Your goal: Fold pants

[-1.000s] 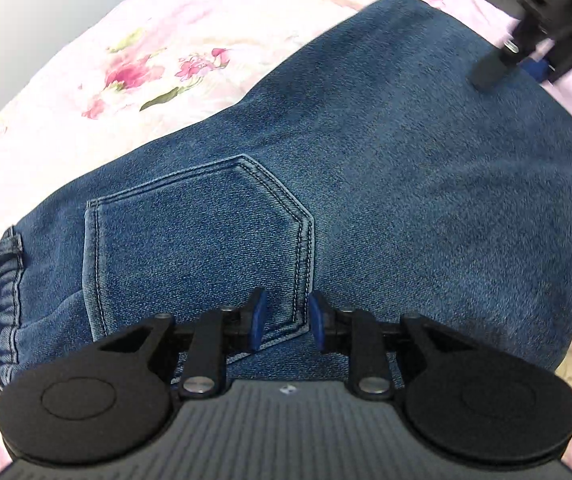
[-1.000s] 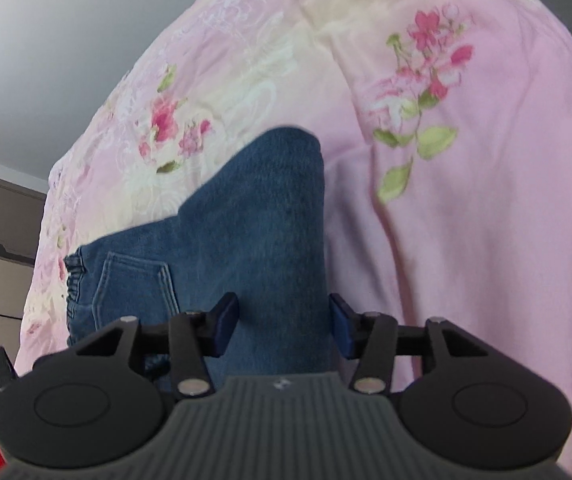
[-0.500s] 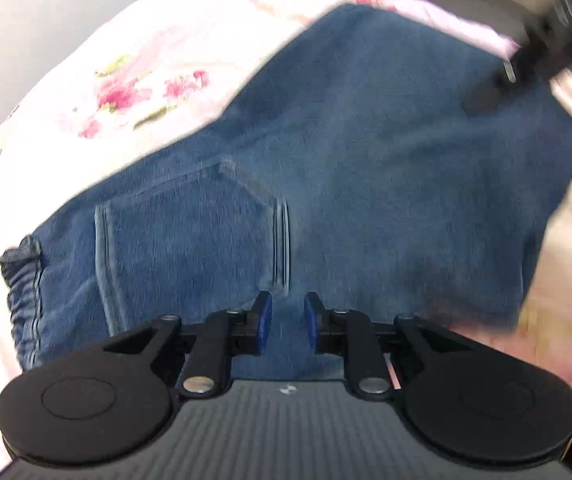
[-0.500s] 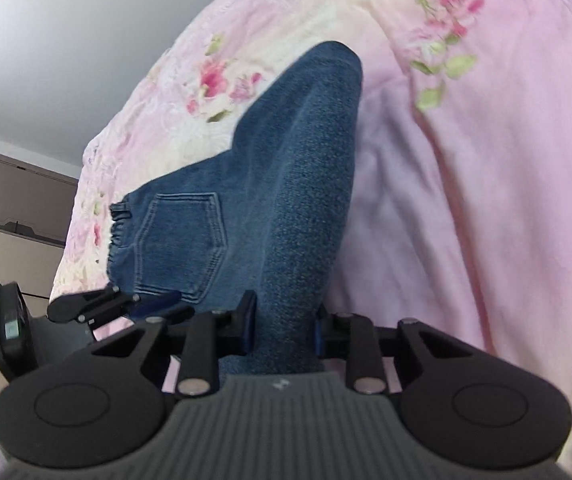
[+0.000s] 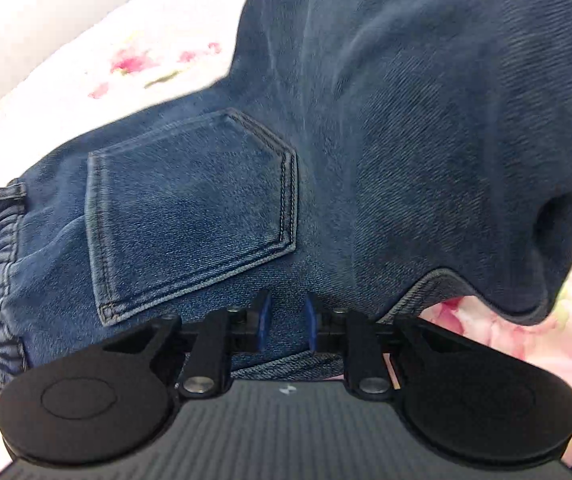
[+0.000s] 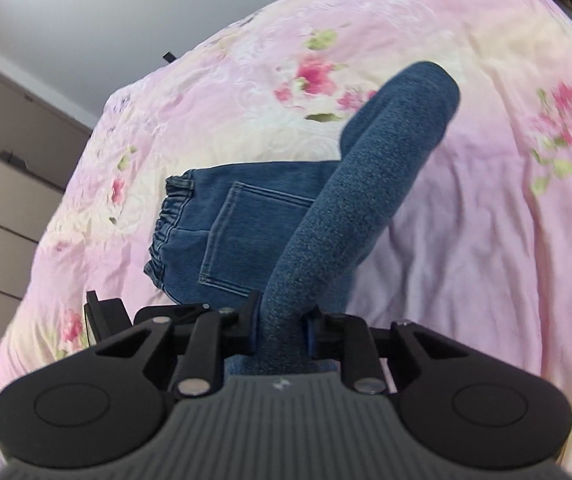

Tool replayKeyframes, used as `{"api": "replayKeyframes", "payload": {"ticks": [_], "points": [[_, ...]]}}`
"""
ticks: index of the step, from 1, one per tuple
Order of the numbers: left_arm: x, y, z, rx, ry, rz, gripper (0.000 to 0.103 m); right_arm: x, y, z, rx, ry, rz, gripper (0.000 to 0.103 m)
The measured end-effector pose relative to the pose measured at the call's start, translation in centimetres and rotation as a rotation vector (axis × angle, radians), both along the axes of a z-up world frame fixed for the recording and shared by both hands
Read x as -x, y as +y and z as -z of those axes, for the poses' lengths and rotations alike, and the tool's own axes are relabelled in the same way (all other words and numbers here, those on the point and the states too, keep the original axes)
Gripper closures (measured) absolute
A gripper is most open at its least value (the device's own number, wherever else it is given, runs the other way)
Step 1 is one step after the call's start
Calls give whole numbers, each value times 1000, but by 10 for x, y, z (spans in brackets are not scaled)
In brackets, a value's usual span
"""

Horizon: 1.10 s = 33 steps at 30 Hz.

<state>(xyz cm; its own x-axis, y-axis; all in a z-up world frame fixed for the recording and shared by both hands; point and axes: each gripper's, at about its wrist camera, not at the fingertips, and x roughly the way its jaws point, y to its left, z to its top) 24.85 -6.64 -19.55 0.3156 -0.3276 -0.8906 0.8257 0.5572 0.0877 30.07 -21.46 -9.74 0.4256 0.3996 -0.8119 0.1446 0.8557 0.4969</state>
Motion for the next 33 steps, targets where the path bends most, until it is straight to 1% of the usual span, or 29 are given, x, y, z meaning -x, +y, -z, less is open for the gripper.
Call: {"api": "replayKeyframes", "payload": {"ticks": [2,5,8,9,11,13,17,20,24,26,28,31,33], "points": [[2,16,-10,44,4,-14,79,-9,11,-8,29,3,-15,86],[1,48,-32,53,-45,-34,79,-19,31,-19,102,27,-53,86],[-11,83,-52,55,-99,-97,79,-28,54,-26,170,33,-98,86],[-19,92,-59,44,-121,-126,79,-31,61,-28,185,31,-112,86],[-35,108,-66,24,-157,-182,79,-38,79,-32,212,28,-137,86],[-50,129,-70,19,-167,-245,79,-43,94,-36,233,21,-161,86],[-89,158,-64,35,-131,-365,79,-56,125,-39,254,7,-207,85],[-104,170,-52,62,-79,-398,79,-68,149,-39,255,1,-238,85],[-101,166,-38,64,-42,-372,81,-87,181,-35,243,8,-280,85],[-102,160,-25,59,-35,-357,91,-99,199,-33,237,14,-303,85],[-104,160,-19,66,-37,-354,92,-112,216,-28,234,20,-318,85],[-105,175,-23,115,-8,-370,92,-134,243,-13,234,41,-339,85],[-104,185,-25,121,-3,-381,92,-146,260,1,241,58,-371,85]]}}
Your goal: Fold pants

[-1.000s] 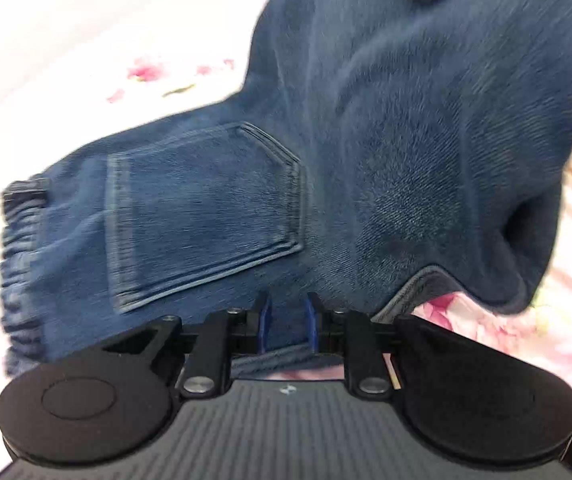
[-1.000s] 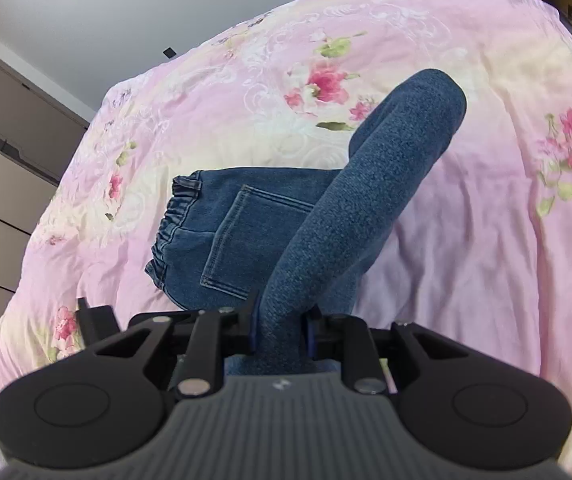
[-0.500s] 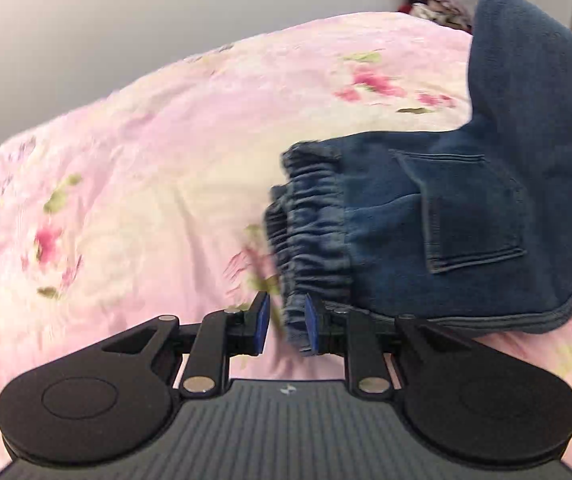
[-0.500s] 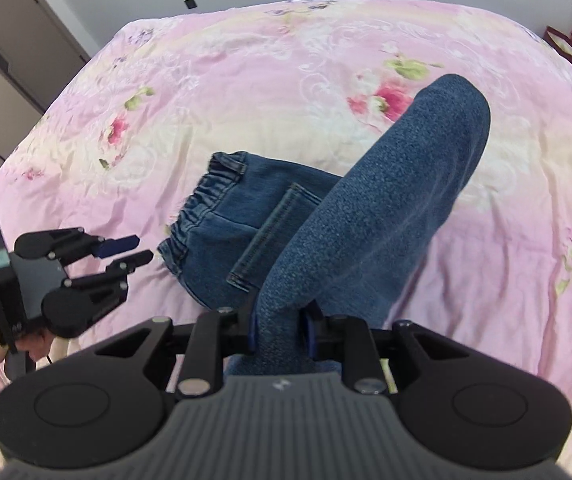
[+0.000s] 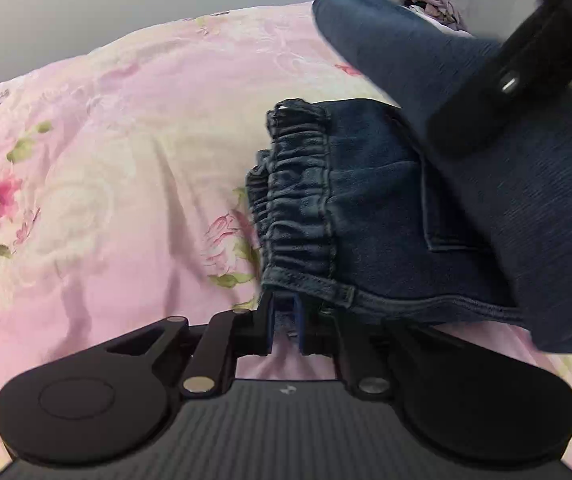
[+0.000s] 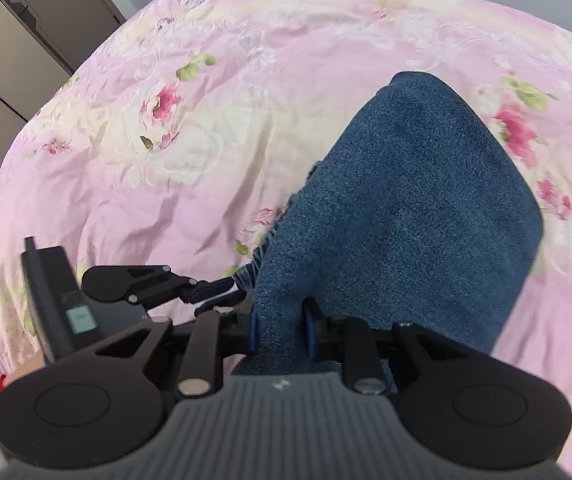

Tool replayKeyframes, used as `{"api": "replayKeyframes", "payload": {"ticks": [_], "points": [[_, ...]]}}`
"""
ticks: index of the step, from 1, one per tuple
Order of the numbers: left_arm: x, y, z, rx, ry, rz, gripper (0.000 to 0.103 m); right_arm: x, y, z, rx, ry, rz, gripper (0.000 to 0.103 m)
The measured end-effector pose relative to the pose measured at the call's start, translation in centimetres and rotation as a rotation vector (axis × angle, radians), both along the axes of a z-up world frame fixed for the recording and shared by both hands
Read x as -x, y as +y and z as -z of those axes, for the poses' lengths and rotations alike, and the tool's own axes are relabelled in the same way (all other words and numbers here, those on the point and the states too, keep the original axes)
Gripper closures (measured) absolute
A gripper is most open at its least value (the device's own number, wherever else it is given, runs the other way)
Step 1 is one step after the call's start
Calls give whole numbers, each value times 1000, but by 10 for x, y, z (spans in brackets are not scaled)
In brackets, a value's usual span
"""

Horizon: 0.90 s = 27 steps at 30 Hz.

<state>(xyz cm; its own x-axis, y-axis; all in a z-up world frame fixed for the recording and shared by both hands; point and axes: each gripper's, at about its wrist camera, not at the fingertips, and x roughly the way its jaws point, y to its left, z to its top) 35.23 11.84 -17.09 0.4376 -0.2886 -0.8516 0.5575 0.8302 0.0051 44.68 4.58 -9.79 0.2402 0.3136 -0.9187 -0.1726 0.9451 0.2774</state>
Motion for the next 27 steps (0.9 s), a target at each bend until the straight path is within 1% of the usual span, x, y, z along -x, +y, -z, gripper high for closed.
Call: {"api": "replayKeyframes", "payload": {"ticks": [4,7,9,12,13,14,16,18,19,20,21,23,25,27], "points": [[4,18,-2,-15,3,-4,92,-20,32,35,37,55,-40,85],[7,30,-8,-14,3,-12,91,-31,45,61,60,80,-49,83],[7,33,-10,-22,2,-19,91,-37,51,74,56,92,-41,82],[7,36,-14,-36,6,-35,91,-38,59,80,58,96,-60,73],[8,36,-17,-40,1,-36,91,-38,62,78,47,100,-69,63],[10,36,-21,-42,-6,-38,91,-36,63,74,41,97,-84,55],[14,37,-30,-44,-16,-38,91,-33,66,65,50,78,-109,53],[18,37,-40,-49,-31,-36,91,-33,62,55,13,71,-102,53],[21,36,-47,-50,-41,-36,91,-33,60,48,-12,70,-93,50],[24,36,-53,-48,-50,-38,91,-32,57,41,-30,67,-87,45],[27,36,-61,-42,-60,-40,91,-31,54,32,-40,55,-83,43],[33,37,-80,2,-82,-56,91,-27,47,12,-36,14,-84,42],[38,34,-101,74,-96,-65,91,-19,32,-11,-37,-33,-82,42],[42,22,-117,138,-108,-53,91,-10,14,-29,-38,-71,-79,42]]}}
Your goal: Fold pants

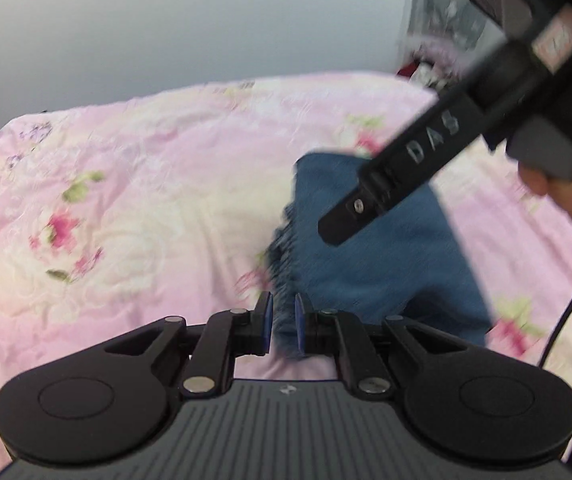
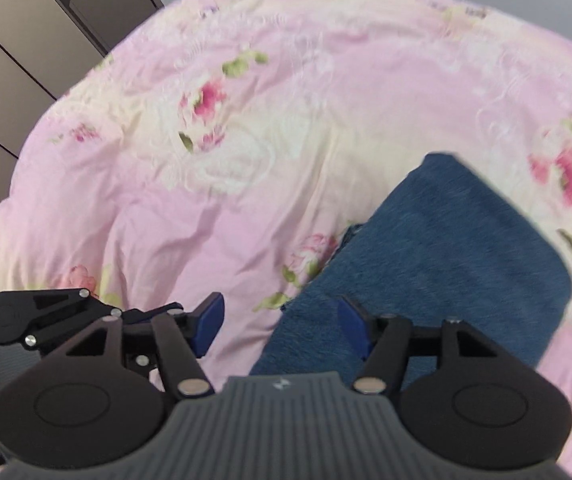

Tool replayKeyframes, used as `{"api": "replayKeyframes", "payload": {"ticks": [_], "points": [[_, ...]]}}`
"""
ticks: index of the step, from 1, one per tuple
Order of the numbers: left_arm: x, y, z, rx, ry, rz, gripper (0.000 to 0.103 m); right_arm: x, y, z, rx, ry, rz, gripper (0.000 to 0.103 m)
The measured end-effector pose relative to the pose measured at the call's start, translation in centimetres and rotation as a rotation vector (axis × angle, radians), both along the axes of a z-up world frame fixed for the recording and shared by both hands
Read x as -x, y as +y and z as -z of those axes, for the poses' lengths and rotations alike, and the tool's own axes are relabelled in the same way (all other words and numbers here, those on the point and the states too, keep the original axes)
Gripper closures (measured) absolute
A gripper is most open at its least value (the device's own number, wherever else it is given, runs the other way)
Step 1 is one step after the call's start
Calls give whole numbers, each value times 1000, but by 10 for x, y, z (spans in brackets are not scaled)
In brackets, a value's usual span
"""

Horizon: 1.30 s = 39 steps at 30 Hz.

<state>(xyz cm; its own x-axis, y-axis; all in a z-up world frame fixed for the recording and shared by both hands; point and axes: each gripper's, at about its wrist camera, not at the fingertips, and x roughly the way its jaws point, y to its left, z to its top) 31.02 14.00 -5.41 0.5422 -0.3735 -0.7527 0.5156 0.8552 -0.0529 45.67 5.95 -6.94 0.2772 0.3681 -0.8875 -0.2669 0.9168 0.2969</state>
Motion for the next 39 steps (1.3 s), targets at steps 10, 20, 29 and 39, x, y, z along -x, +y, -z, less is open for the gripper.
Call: {"api": "replayKeyframes", "payload": {"ticks": [10,20,29,39], "points": [[-7,-103,28,-157,52,75,91,95,-113,31,101,-32,103,76],[-14,-98,89,-474,89,84,90,111,-104,102,43,41,34,75],[-34,-92,127,-475,121,34,94,104,-88,139,39,59,32,75],[-46,-94,42,-448,0,111,87,98,-142,64,-19,-67,76,75]]}}
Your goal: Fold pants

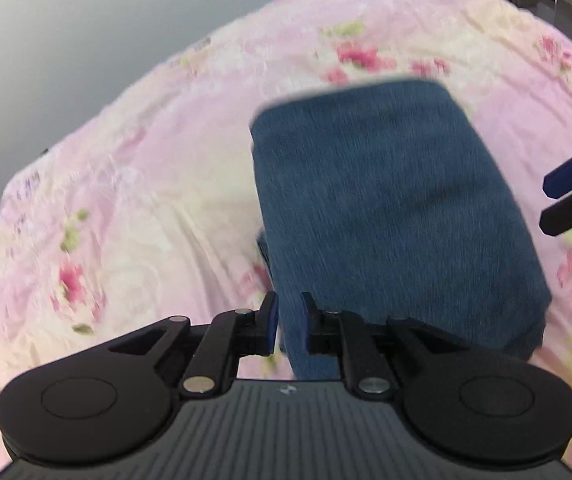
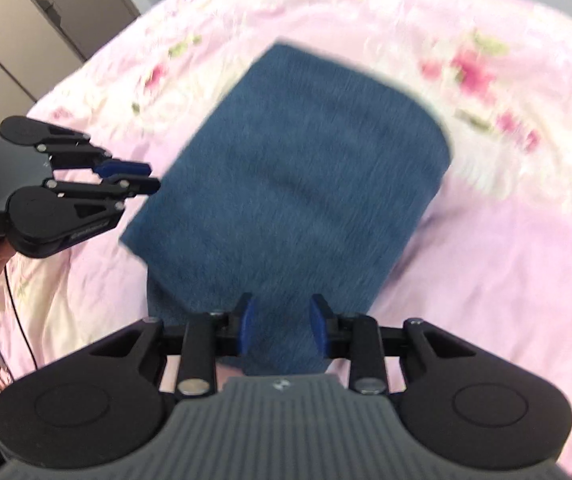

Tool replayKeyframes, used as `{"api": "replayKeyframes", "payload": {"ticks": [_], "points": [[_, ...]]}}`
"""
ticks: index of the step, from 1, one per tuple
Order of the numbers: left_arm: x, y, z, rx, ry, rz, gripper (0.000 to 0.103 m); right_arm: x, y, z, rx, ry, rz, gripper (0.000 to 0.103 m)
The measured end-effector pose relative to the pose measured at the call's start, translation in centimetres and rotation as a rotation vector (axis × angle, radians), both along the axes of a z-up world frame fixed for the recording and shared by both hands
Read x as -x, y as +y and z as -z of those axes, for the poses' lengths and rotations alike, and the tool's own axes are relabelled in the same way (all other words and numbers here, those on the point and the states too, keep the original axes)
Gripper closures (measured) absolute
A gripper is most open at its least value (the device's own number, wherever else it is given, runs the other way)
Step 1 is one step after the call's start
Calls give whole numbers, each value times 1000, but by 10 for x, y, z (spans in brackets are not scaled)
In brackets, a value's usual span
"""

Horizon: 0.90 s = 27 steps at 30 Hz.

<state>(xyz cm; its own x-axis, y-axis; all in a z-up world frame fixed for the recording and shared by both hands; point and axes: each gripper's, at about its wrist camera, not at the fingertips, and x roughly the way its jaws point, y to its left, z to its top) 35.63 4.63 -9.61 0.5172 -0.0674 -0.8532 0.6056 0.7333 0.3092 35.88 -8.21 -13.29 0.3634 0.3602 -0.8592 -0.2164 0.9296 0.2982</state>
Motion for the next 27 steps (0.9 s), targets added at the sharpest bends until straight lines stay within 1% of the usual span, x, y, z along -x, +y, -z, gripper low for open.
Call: {"api": "replayKeyframes", "payload": {"ticks": [2,4,5,7,9,11,13,14,16,17,21,24,27], "points": [[-14,-6,-14,53,-24,-10,87,-14,-11,-12,18,-44,32,75],[-32,-12,-23,128,-36,-40,87,-30,-17,-17,30,-79,60,75],[-42,-14,-25,171,-29,-60,87,-38,-20,-17,31,-96,74,75],[-60,-24,-22,232,-12,-95,87,-56,-28,-14,25,-110,105,76],[-76,-29,-12,262,8,-124,87,-73,-33,-5,-3,-96,117,80],[-89,-31,0,273,22,-155,87,-83,-33,7,-4,-85,118,87],[-101,-36,15,276,46,-173,87,-96,-32,20,11,-70,115,88],[-105,-35,22,274,52,-179,87,-100,-33,25,17,-70,117,92],[-113,-34,39,243,83,-210,87,-108,-32,37,35,-74,110,92],[-116,-34,46,238,93,-215,87,-111,-32,44,46,-72,104,95],[-125,-37,68,210,100,-214,87,-124,-37,67,37,-40,100,95],[-131,-40,77,200,105,-215,87,-134,-41,85,33,-14,105,95],[-133,-44,84,177,104,-203,87,-141,-46,98,5,12,118,95]]}}
